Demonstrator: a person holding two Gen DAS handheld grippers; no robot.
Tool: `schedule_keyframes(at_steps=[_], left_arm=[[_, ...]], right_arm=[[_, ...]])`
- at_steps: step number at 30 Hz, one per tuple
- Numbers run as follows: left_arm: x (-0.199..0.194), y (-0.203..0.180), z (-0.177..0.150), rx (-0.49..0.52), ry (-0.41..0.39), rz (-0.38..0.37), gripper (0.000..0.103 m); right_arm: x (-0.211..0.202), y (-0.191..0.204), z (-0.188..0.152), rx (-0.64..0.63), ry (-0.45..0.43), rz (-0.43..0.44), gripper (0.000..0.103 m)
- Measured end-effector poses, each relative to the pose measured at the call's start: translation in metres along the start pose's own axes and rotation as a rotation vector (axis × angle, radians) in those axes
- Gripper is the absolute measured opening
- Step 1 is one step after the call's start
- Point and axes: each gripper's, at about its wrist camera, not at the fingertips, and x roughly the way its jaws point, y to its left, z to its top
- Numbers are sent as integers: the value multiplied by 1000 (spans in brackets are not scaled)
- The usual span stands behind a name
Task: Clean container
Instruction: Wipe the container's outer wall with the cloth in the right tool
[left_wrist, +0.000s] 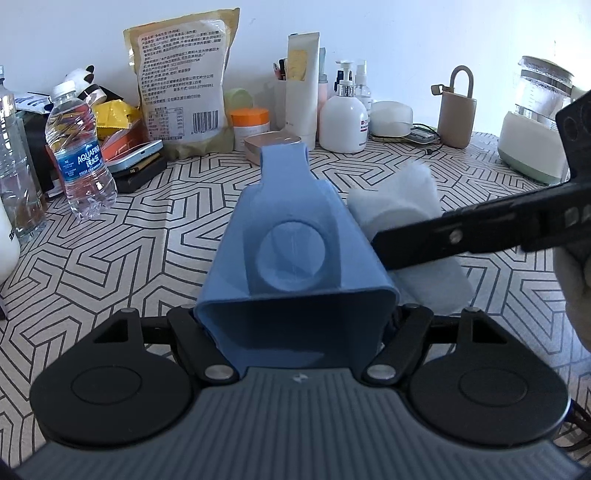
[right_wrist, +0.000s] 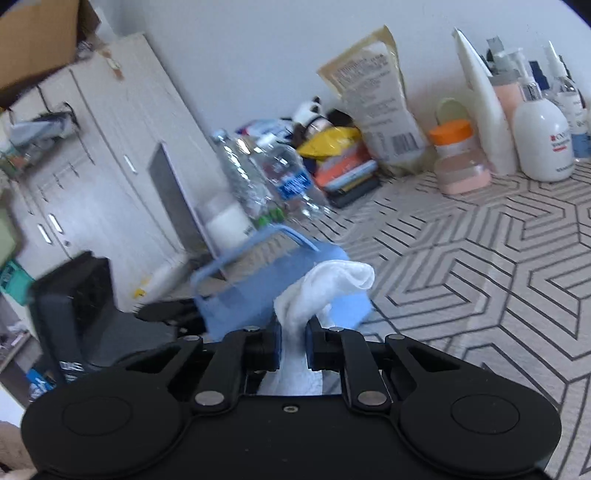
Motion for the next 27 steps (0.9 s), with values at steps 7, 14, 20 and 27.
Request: schedule_keyframes(at_steps=[7,14,20,27], left_arm=[[0,2,1,-6,-6,12,73],[-1,1,1,4,-9,7,73],[-2,-3,2,31,-10,-41,74],[1,-11,2,67,11,-4,75]], right_arm=[[-2,14,1,-44,-22,93,19],[4,29,2,-120,-13,144,18],[1,16,7,-104,-60,35,14],[4,16,7,-111,-58,56,14]])
